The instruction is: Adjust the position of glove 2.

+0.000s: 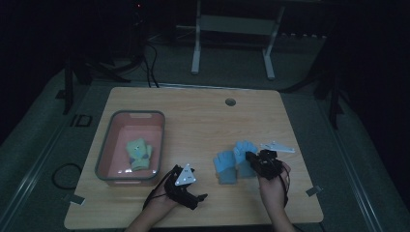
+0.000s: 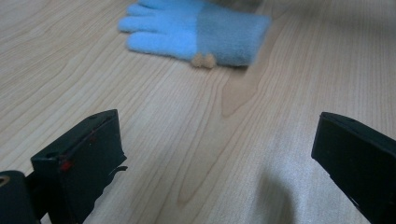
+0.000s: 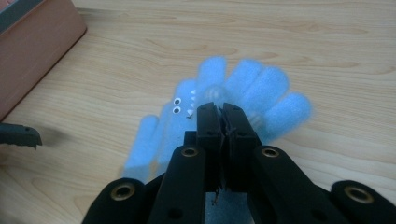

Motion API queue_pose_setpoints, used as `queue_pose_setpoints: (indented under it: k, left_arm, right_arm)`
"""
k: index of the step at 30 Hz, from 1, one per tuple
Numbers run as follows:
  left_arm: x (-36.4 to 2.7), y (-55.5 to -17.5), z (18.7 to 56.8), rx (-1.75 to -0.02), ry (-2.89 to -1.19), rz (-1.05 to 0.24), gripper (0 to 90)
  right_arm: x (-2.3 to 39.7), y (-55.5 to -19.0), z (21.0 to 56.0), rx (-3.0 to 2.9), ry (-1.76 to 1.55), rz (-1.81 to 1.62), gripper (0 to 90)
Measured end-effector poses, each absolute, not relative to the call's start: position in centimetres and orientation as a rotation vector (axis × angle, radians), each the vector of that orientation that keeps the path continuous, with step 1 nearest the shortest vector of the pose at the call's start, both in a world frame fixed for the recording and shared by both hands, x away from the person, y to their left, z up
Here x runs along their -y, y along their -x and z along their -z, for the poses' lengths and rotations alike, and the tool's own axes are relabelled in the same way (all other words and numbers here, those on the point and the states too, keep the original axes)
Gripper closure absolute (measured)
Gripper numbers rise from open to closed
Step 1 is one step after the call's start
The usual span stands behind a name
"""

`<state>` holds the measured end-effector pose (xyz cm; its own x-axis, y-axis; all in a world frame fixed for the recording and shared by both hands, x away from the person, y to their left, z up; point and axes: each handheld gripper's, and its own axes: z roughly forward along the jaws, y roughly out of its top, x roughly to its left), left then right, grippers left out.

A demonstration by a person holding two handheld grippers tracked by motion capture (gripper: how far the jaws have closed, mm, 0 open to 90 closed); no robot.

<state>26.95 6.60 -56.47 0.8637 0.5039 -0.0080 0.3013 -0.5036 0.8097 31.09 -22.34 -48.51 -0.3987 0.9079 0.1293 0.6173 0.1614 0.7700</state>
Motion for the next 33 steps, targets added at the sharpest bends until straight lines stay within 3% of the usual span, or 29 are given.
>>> queue_pose_setpoints:
  k: [12,33]
  left_arm:
    - [-6.7,-26.9,56.4,-0.586,-2.126,-0.293,2.3]
    - [-6.8,-27.2,56.7,-0.612,-2.149,-0.276,2.3]
  right_arm:
    - [18.0,-31.5,49.6,-2.130,-1.465,-1.105,86.8]
    - [17.3,-32.1,53.3,-2.200,-1.563,-1.047,84.9]
